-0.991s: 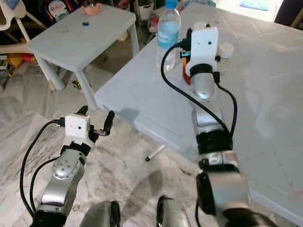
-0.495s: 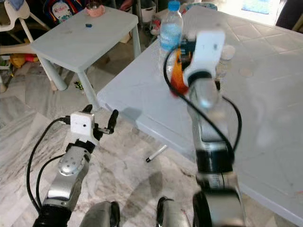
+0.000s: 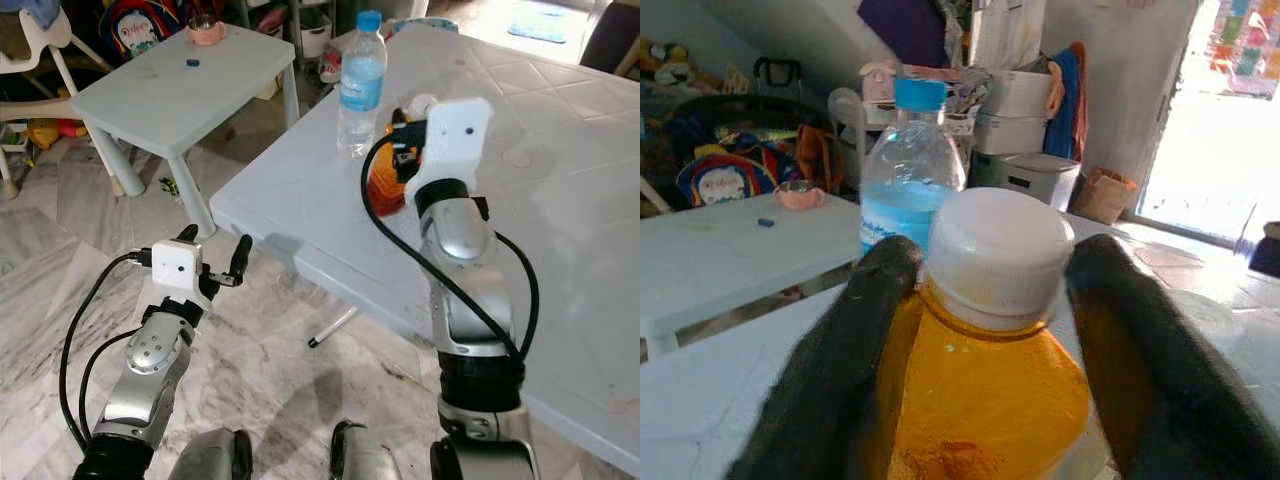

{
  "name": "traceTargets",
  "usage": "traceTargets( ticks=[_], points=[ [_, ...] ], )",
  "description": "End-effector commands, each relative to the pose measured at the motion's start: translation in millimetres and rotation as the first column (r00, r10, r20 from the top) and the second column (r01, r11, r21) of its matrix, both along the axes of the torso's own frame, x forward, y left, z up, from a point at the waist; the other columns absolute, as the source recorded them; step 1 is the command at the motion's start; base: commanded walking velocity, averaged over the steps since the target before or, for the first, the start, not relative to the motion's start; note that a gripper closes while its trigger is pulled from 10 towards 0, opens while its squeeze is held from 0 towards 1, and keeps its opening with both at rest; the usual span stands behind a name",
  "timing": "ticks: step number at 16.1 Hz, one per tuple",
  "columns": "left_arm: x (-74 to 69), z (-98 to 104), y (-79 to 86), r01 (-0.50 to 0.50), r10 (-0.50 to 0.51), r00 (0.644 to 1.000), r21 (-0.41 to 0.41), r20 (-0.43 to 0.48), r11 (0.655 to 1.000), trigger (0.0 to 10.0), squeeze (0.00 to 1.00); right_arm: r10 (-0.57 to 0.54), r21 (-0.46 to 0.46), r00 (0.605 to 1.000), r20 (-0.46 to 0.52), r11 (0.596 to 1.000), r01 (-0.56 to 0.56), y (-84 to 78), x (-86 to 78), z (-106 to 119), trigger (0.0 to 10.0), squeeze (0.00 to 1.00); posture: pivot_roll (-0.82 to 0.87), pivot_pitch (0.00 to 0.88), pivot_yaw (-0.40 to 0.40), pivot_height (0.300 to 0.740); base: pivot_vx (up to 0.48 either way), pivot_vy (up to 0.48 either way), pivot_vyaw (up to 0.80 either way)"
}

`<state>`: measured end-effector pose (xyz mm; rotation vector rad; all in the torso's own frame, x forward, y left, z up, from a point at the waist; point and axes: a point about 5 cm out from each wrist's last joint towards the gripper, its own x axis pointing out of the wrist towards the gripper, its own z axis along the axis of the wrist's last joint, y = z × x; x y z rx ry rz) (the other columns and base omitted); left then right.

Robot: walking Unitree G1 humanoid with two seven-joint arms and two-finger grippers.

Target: Restocking fridge

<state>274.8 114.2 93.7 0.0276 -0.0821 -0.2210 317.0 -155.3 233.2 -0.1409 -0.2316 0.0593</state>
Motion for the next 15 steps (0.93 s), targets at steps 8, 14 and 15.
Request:
traceTargets(
  ticks=[8, 14, 15],
  points=[
    [-2.1, -4, 2.0, -0.013, 0.013, 1.0, -0.001, -0.012, 1.0, 10.0, 0.0, 0.065, -0.139, 0.998, -0.003, 0.988, -0.065, 1.3, 18.4, -4, 10.0, 0.0, 0.01, 0.087, 0.02, 0.74, 0.0, 0.0, 0.0],
    [-3.2, -4, 3.9, -0.019, 0.019, 1.0, 0.004, -0.012, 1.0, 10.0, 0.0, 0.136, -0.186, 0.991, 0.019, 0.974, -0.13, 2.8, 34.6, 1, 10.0, 1.0, 0.03, 0.088, 0.018, 0.74, 0.0, 0.0, 0.0],
    [-3.3, -3, 4.0, -0.02, 0.02, 1.0, 0.004, -0.012, 1.0, 10.0, 0.0, 0.134, -0.187, 0.991, 0.018, 0.974, -0.128, 1.6, 36.3, 1, 10.0, 0.68, 0.03, 0.089, 0.019, 0.74, 0.0, 0.0, 0.0]
  ],
)
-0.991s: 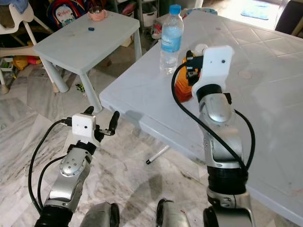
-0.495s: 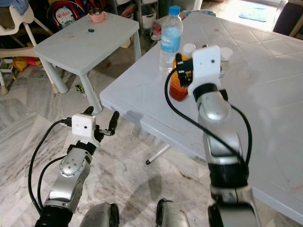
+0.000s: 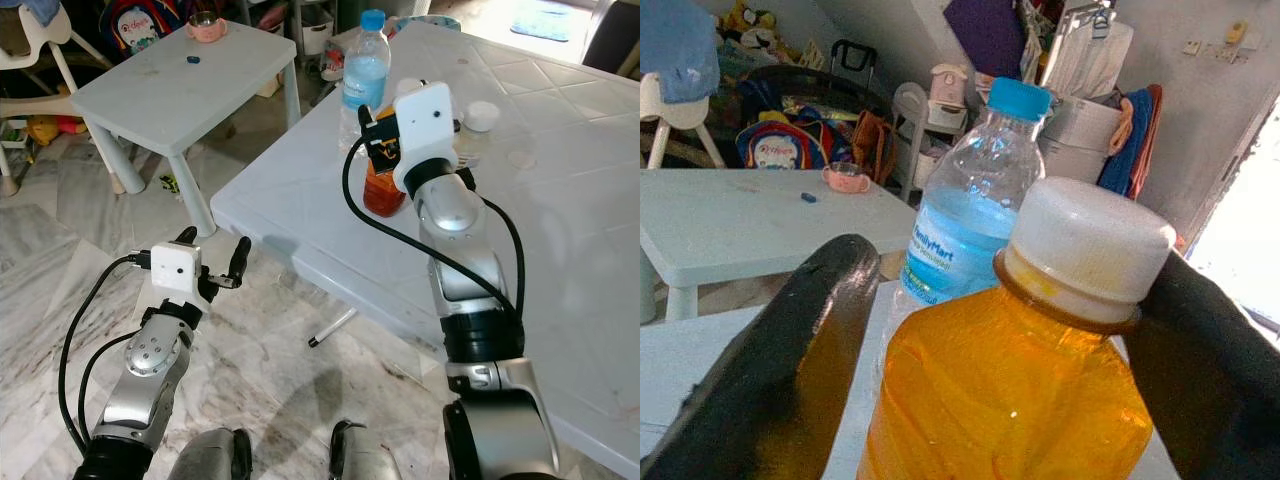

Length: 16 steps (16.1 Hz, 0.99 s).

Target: Restocking fridge

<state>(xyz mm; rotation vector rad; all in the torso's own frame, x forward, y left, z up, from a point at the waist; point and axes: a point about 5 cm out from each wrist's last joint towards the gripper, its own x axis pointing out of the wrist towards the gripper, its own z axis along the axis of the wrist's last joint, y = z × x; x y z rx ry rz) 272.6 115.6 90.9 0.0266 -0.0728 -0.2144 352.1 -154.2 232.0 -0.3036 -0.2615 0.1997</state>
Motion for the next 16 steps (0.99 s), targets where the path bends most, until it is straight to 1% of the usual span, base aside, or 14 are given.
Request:
traceTargets(
  ticks=[1, 2, 3, 5, 7, 8, 9, 10, 12, 16],
  points=[
    [-1.1, -1, 2.6, -0.013, 0.013, 1.0, 0.004, -0.003, 1.0, 10.0, 0.0, 0.01, -0.01, 1.0, 0.004, 1.0, -0.01, 0.5, 1.3, 2, 10.0, 0.68, 0.03, 0.089, 0.019, 0.74, 0.0, 0.0, 0.0],
    [-1.5, -1, 2.9, -0.014, 0.014, 1.0, 0.005, -0.003, 1.0, 10.0, 0.0, 0.005, -0.01, 1.0, 0.013, 1.0, -0.005, -2.1, 4.6, 5, 10.0, 0.22, 0.03, 0.09, 0.02, 0.74, 0.0, 0.0, 0.0],
    [-1.6, -1, 3.0, -0.014, 0.014, 1.0, 0.005, -0.003, 1.0, 10.0, 0.0, 0.004, -0.01, 1.0, 0.017, 1.0, -0.004, -2.7, 5.7, 7, 10.0, 0.03, 0.03, 0.09, 0.021, 0.74, 0.0, 0.0, 0.0],
    [-1.3, -1, 3.0, -0.01, 0.01, 1.0, 0.007, -0.004, 1.0, 10.0, 0.0, 0.017, -0.011, 0.999, 0.03, 1.0, -0.016, -2.9, 8.8, 11, 10.0, 0.0, 0.03, 0.09, 0.024, 0.74, 0.0, 0.0, 0.0],
    [-1.1, 0, 2.7, -0.008, 0.008, 1.0, 0.008, -0.004, 1.0, 10.0, 0.0, 0.023, -0.004, 0.999, 0.043, 1.0, -0.023, -3.7, 11.7, 18, 10.0, 0.0, 0.03, 0.093, 0.023, 0.74, 0.0, 0.0, 0.0],
    [-1.3, 0, 2.6, -0.007, 0.007, 1.0, 0.008, -0.004, 1.0, 10.0, 0.0, 0.026, 0.014, 0.999, 0.045, 1.0, -0.026, -4.0, 13.1, 20, 9.1, 0.0, 0.03, 0.094, 0.022, 0.74, 0.0, 0.0, 0.0],
    [-1.5, -1, 2.5, -0.008, 0.008, 1.0, 0.007, -0.005, 1.0, 10.0, 0.0, 0.028, 0.021, 0.999, 0.047, 0.999, -0.029, -4.0, 13.4, 21, 1.3, 0.0, 0.03, 0.094, 0.022, 0.74, 0.0, 0.0, 0.0],
    [-1.9, -1, 2.4, -0.009, 0.009, 1.0, 0.007, -0.006, 1.0, 10.0, 0.0, 0.033, 0.024, 0.998, 0.052, 0.999, -0.034, -3.4, 13.5, 22, 0.0, 0.0, 0.03, 0.095, 0.021, 0.74, 0.0, 0.0, 0.0],
    [-2.2, -1, 2.2, -0.009, 0.009, 1.0, 0.008, -0.008, 1.0, 10.0, 0.0, 0.035, 0.031, 0.998, 0.052, 0.999, -0.037, -2.8, 14.1, 22, 0.0, 0.0, 0.03, 0.096, 0.022, 0.74, 0.0, 0.0, 0.0],
    [-1.3, -1, 2.3, -0.006, 0.006, 1.0, 0.01, -0.01, 1.0, 10.0, 0.0, 0.014, 0.079, 1.0, 0.015, 0.997, -0.015, -5.0, 16.1, 19, 0.0, 0.0, 0.03, 0.094, 0.023, 0.74, 0.0, 0.0, 0.0]
  ],
)
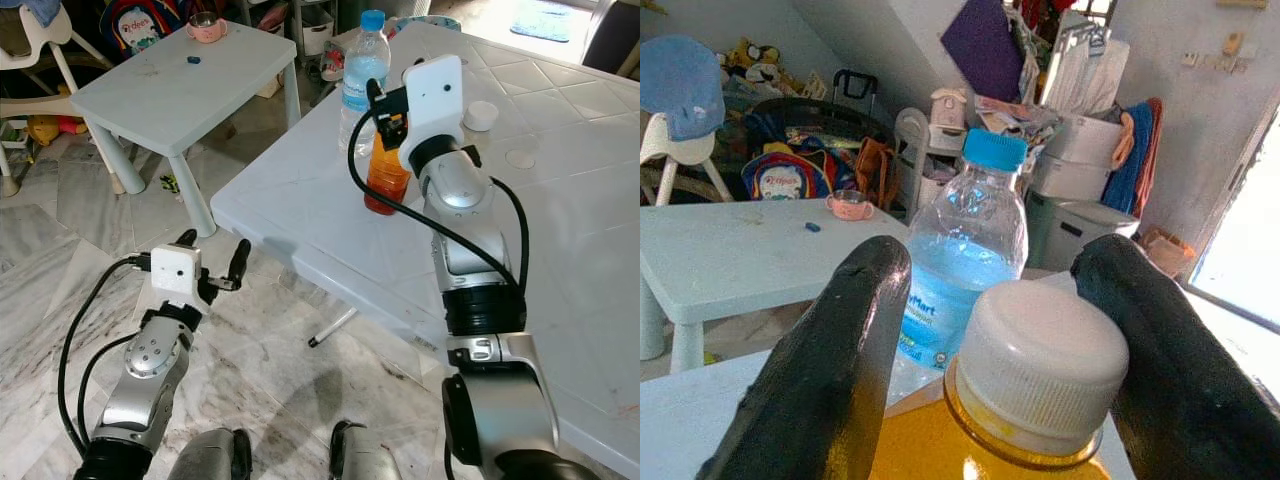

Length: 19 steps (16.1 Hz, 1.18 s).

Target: Restocking fridge

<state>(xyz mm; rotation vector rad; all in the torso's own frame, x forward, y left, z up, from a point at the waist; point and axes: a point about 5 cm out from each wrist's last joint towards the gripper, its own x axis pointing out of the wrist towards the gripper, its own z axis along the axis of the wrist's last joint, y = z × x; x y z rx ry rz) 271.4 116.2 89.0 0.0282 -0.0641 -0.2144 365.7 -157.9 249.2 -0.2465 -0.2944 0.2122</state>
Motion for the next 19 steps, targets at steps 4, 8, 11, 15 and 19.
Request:
traceTargets(
  ticks=[4, 8, 11, 15, 19],
  points=[
    [0.5, 1, 1.3, -0.002, 0.002, 1.0, 0.008, -0.003, 1.0, 10.0, 0.0, -0.022, 0.072, 0.997, -0.077, 0.997, 0.028, -3.7, 5.1, -5, 0.0, 0.0, 0.03, 0.093, 0.024, 0.74, 0.0, 0.0, 0.0],
    [1.3, 1, 1.8, -0.001, 0.001, 1.0, 0.011, -0.003, 1.0, 10.0, 0.0, -0.026, 0.058, 0.996, -0.091, 0.998, 0.031, -4.9, 6.4, -8, 0.0, 0.0, 0.03, 0.091, 0.026, 0.74, 0.0, 0.0, 0.0],
    [2.6, 1, 1.5, 0.004, -0.004, 1.0, 0.013, -0.003, 1.0, 10.0, 0.0, -0.027, 0.048, 0.99, -0.135, 0.998, 0.034, -5.2, 7.7, -12, 0.0, 0.0, 0.03, 0.09, 0.03, 0.74, 0.0, 0.0, 0.0],
    [9.1, 2, 8.0, -0.107, 0.109, 0.994, 0.061, -0.026, 0.992, 10.0, 0.0, 0.026, 0.124, 0.993, -0.119, 0.992, -0.011, 2.8, 4.1, -7, 0.0, 0.0, 0.04, 0.099, 0.038, 0.74, 0.0, 0.0, 0.0],
    [10.6, 2, 8.0, -0.093, 0.096, 0.995, 0.075, -0.033, 0.993, 10.0, 0.0, 0.106, 0.146, 0.988, -0.11, 0.985, -0.09, 18.4, -1.4, -4, 0.0, 0.0, 0.04, 0.103, 0.046, 0.74, 0.0, 0.0, 0.0]
  ],
)
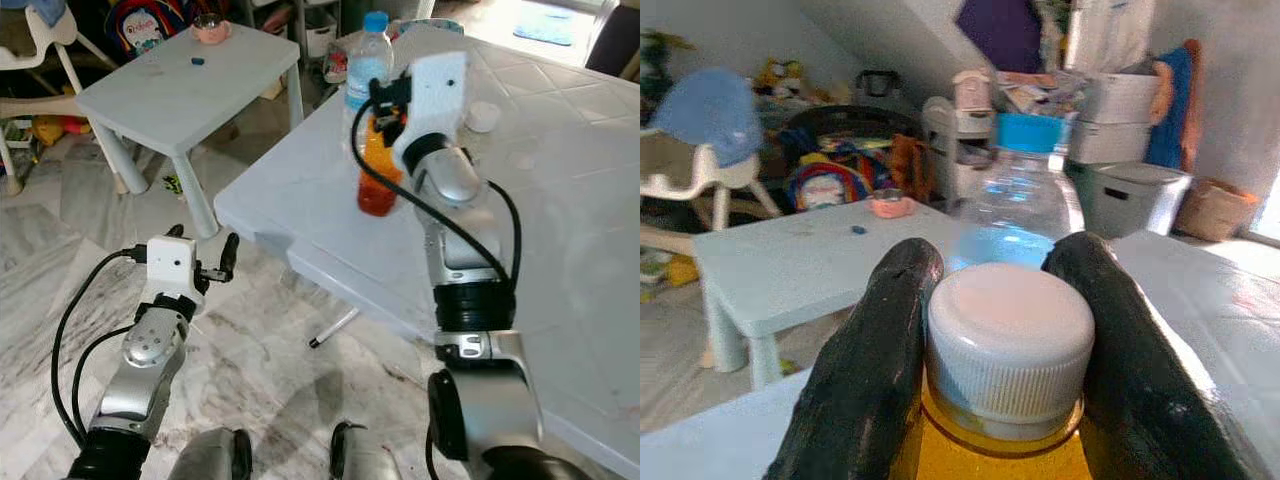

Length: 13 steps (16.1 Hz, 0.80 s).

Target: Restocking fridge

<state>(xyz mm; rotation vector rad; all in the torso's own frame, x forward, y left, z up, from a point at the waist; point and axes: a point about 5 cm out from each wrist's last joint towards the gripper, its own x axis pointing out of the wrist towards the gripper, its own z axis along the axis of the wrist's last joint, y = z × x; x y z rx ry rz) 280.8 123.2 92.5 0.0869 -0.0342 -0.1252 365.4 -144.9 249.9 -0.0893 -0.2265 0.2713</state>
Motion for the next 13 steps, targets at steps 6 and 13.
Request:
traceTargets(
  ticks=[6, 13],
  points=[
    [-2.5, -9, -0.1, -0.014, 0.015, 0.999, 0.021, -0.048, 1.0, 10.0, 0.0, 0.188, -0.013, 0.98, 0.059, 0.982, -0.187, 26.9, -18.8, 2, 0.0, 0.0, 0.03, 0.085, 0.04, 0.74, -0.088, 0.0, 0.0],
    [-6.8, -17, -1.6, -0.024, 0.026, 0.997, 0.017, -0.074, 1.0, 10.0, 0.0, 0.065, 0.096, 0.996, 0.055, 0.993, -0.07, 9.5, -26.6, -13, 10.0, 0.0, 0.04, 0.045, 0.018, 0.74, -0.341, 0.0, 0.0]
  ],
)
